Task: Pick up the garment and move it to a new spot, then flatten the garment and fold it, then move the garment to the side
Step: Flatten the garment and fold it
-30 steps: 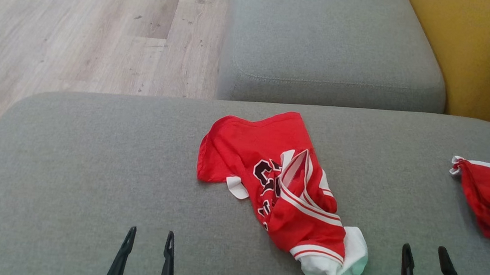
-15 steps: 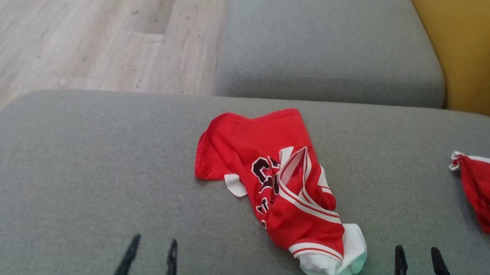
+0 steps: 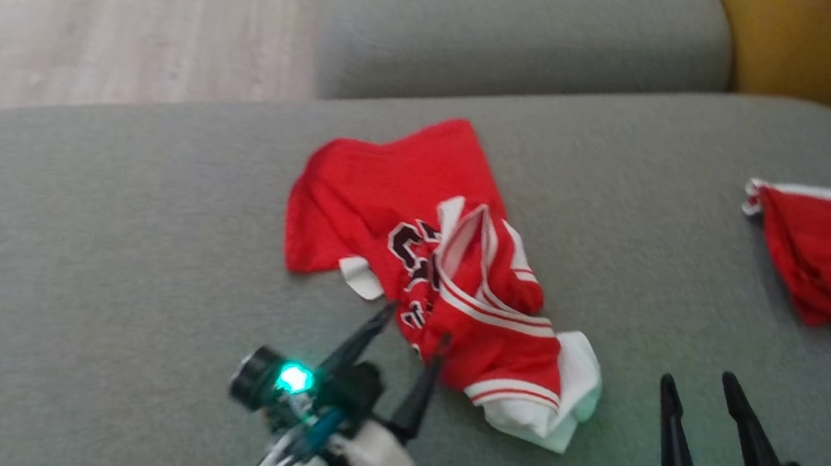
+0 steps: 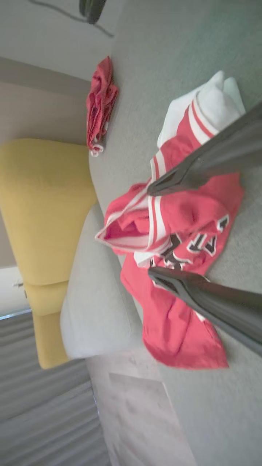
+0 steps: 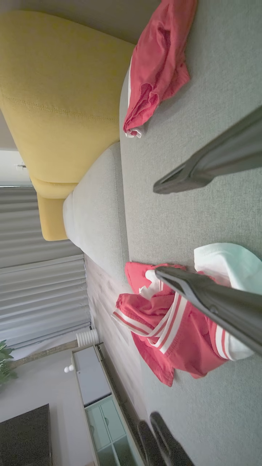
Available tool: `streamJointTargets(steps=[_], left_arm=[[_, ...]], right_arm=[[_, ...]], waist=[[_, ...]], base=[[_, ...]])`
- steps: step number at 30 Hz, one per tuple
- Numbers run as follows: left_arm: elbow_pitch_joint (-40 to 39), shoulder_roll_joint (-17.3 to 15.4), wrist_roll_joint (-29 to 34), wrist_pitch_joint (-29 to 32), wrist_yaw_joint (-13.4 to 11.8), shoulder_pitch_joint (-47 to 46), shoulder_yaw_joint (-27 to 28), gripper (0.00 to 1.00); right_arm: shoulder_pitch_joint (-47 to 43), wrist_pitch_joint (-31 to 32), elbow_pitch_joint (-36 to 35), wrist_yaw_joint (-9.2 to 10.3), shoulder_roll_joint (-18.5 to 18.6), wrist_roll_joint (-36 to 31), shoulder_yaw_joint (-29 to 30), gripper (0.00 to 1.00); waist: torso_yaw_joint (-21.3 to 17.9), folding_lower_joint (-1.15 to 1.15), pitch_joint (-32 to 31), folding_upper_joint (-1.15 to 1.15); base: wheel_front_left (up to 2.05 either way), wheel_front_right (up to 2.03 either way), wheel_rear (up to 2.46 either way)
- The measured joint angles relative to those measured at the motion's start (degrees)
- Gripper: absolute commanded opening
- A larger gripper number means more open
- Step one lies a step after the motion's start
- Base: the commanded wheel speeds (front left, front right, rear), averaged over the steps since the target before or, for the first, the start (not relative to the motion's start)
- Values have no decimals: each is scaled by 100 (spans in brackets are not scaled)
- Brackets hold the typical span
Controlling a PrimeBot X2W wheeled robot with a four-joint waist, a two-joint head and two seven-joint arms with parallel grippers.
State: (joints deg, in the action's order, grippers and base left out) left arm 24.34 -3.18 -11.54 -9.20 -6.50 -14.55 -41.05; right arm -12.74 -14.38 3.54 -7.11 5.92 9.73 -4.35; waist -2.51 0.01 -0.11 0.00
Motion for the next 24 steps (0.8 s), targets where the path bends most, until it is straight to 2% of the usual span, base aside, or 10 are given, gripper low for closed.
streamJointTargets(steps=[3, 9, 11, 17, 21, 24], left_arm=[[212, 21, -338, 226, -18, -358, -447, 100], [864, 20, -715, 366, -266, -1053, -932, 100], [942, 23, -783, 359, -282, -1137, -984, 0], [1347, 22, -1185, 151, -280, -1366, -1234, 0], [1341, 21, -1417, -76, -32, -1599, -1444, 0], [1148, 23, -1600, -257, 158, -2159, -1460, 0]], right_arm=[[155, 0, -5, 0, 46, 62, -70, 100], [547, 0, -5, 0, 90, 137, -145, 100], [553, 0, -2, 0, 96, 137, -151, 100], [546, 0, 34, 0, 86, 148, -124, 100], [537, 0, 36, 0, 47, 156, -131, 100], [517, 0, 33, 0, 26, 156, -126, 100]], waist=[[-156, 0, 209, 0], [-522, 0, 541, 0], [-584, 0, 575, 0], [-885, 0, 534, 0], [-1033, -2, 372, 0], [-1128, -2, 245, 0]], base=[[0, 0, 0], [0, 0, 0], [0, 0, 0], [0, 0, 0], [0, 0, 0], [0, 0, 0]])
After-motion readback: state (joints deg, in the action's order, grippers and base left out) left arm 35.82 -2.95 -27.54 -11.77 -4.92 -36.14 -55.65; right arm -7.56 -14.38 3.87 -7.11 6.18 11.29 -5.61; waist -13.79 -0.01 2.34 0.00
